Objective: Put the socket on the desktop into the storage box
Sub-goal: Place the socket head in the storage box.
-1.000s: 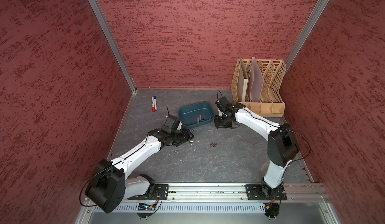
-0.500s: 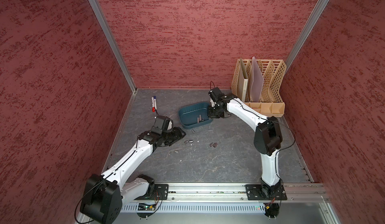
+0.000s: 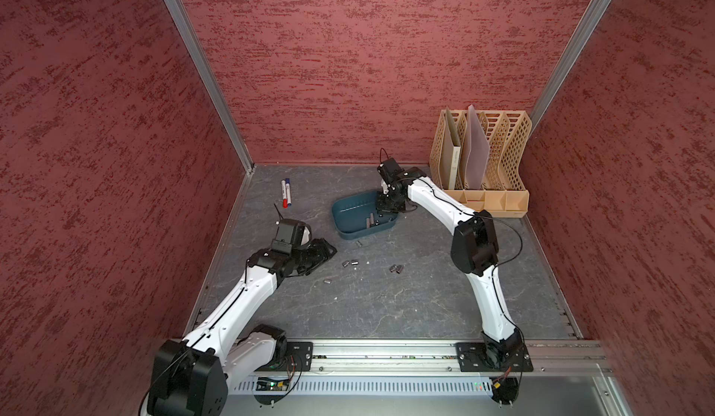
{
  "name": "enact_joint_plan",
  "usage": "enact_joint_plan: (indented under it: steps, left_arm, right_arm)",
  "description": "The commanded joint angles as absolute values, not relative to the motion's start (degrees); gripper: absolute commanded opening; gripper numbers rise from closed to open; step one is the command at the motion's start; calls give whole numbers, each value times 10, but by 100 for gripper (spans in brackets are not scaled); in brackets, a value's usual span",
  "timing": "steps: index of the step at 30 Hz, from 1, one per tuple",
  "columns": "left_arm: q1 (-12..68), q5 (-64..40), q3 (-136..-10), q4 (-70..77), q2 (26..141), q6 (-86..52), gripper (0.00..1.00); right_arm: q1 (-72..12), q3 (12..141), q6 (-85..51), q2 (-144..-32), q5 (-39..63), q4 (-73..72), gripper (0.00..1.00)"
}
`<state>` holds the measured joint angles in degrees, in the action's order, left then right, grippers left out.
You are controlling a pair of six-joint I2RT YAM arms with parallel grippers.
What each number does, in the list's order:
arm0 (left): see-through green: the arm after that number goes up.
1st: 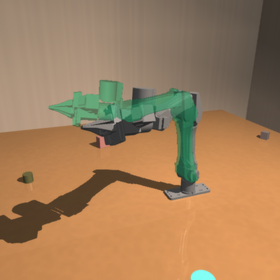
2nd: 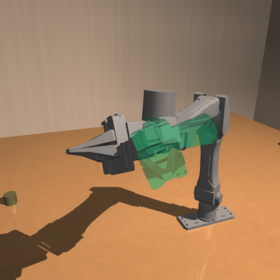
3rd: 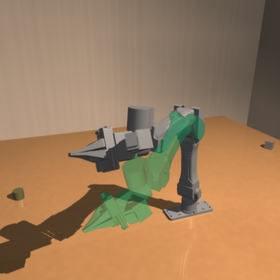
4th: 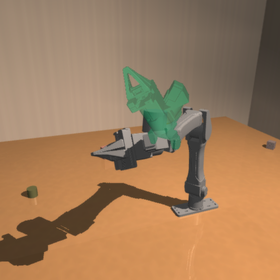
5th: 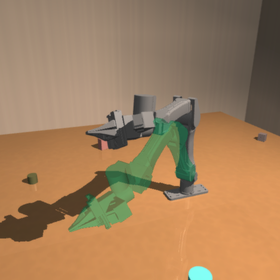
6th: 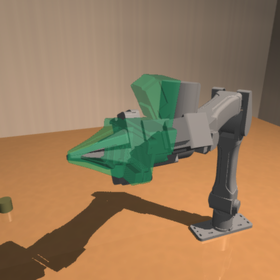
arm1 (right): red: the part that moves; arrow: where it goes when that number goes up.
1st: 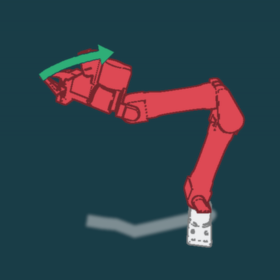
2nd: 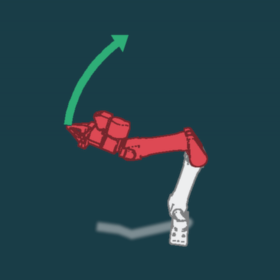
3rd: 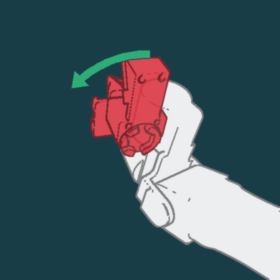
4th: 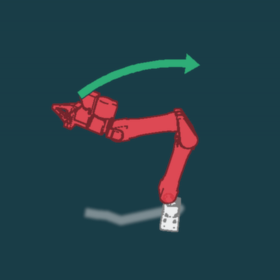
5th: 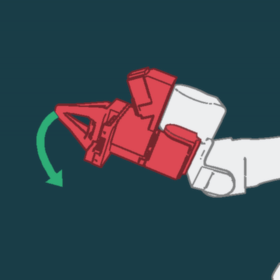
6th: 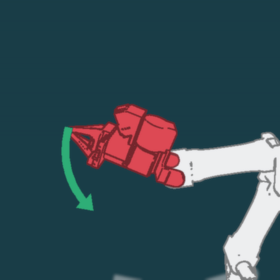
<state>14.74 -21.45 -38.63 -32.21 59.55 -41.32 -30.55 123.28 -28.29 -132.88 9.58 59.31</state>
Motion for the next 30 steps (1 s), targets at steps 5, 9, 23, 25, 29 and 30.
enact_joint_plan:
  steps: [5, 9, 23, 25, 29, 30]
  left_arm:
    - [140, -224, -376, -327, 580, -413, 63]
    - [138, -221, -367, -328, 571, -419, 63]
    - [138, -222, -347, -333, 559, -428, 63]
    - [138, -221, -345, -334, 557, -430, 63]
    - [138, -220, -347, -335, 556, -430, 64]
    - [138, -220, -347, -335, 557, -430, 63]
  right_arm:
    - [-307, 1287, -295, -1380, 109, 611, 19]
    - [-306, 1297, -300, -1397, 111, 610, 19]
    - [-303, 1305, -310, -1419, 114, 606, 26]
    - [-302, 1307, -309, -1415, 112, 606, 32]
    - [-303, 1307, -307, -1405, 108, 608, 39]
    - [-303, 1306, -307, -1402, 107, 608, 39]
